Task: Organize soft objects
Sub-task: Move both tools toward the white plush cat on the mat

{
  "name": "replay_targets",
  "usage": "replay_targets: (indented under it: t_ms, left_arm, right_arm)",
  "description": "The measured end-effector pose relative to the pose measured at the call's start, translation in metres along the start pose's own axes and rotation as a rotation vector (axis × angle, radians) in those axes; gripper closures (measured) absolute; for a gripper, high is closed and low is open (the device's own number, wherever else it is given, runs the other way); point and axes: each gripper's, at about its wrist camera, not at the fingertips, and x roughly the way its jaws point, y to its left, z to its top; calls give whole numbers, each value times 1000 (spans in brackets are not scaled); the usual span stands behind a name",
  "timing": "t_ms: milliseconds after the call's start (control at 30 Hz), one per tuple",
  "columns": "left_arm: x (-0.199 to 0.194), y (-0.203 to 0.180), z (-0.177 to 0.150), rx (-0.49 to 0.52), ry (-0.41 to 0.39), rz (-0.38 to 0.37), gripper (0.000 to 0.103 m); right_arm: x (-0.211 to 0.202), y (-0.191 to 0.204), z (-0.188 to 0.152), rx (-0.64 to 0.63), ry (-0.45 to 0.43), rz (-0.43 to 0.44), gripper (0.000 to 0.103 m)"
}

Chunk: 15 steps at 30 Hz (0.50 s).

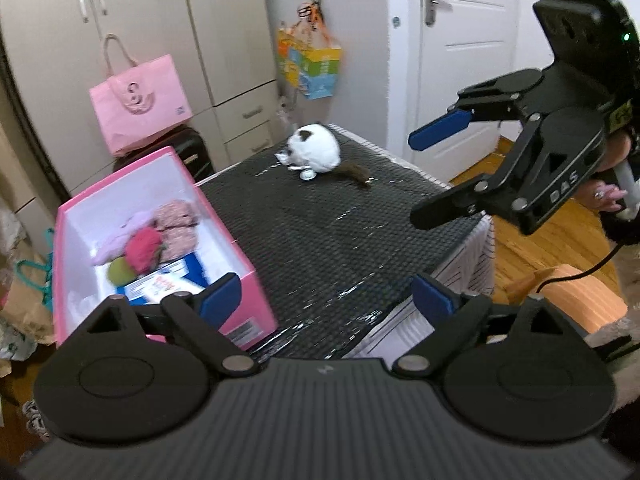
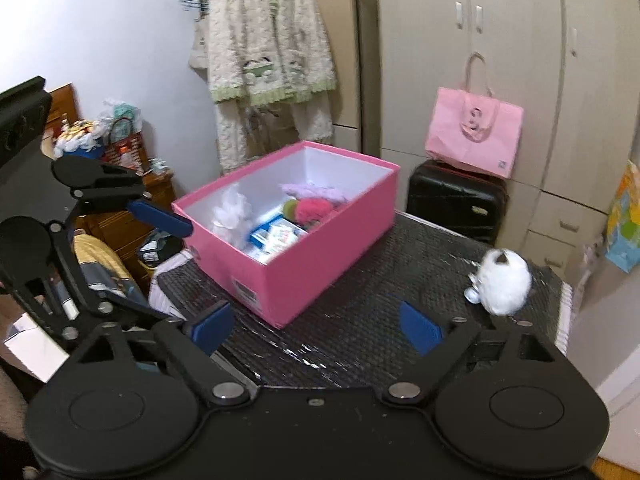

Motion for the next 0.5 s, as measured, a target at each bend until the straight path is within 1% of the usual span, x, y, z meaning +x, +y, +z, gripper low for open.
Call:
replay_targets:
  t_ms: [133,267,400,500]
  left_arm:
    - [21,-6,8,-6,-2,-51,5]
    - [49,-6,16,-55,-6,-96,3]
    - [80,-3,27,-105,-35,-103,3]
    - [102,-1,40,-144,-80,-90,3]
  right_arm:
    - [3,-24,-16,48,-8,-47,9]
    - [11,-51,-30,79,-46,-86,7]
    - [25,-76,-40,80,-89,-132,7]
    - [35,-92,-50,21,-172,-145,7]
